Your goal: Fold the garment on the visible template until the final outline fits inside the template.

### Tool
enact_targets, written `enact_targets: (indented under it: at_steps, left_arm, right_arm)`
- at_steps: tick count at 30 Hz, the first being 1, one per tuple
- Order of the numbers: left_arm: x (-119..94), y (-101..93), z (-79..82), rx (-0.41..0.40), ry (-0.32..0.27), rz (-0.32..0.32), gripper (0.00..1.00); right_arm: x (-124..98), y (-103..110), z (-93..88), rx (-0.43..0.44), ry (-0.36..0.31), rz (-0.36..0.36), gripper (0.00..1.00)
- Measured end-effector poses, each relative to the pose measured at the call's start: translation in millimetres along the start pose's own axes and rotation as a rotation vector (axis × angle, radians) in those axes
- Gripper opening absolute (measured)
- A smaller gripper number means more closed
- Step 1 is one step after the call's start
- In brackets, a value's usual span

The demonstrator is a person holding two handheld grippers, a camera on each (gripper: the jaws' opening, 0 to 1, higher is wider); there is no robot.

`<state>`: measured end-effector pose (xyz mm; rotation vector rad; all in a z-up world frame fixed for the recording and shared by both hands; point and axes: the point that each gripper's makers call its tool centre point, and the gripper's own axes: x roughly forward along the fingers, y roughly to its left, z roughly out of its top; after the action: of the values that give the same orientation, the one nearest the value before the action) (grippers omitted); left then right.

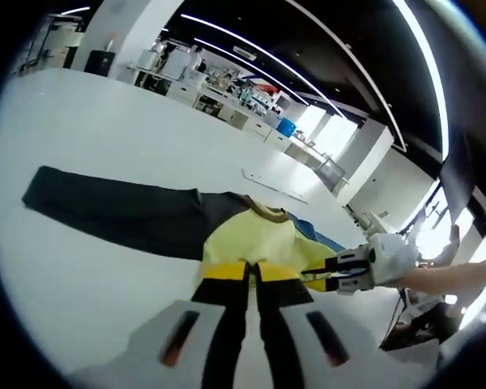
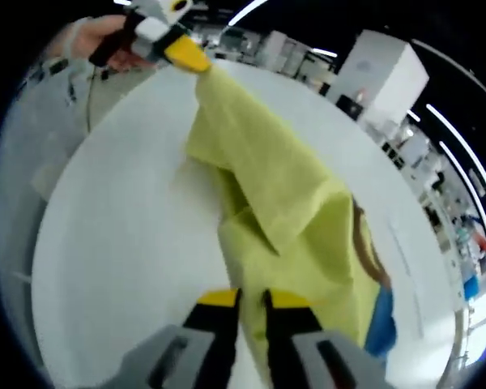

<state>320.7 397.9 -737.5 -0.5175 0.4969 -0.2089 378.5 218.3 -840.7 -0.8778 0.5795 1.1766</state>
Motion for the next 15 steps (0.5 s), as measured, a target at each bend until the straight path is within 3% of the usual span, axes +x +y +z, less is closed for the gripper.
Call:
enact_targets:
  at_steps: [5,15]
  left_arm:
    - [-2,2.1,-0.7,0.002,0.002,0.004,0.00]
    - [0,2.1,-3.5,0.011,0.008,0.009,0.00]
  right_arm:
    - [-3,0,0.0,0.020,-0.001,0.001,0.00]
    - [-23,-10,15.3,0.083,-0.040,0.037,0.00]
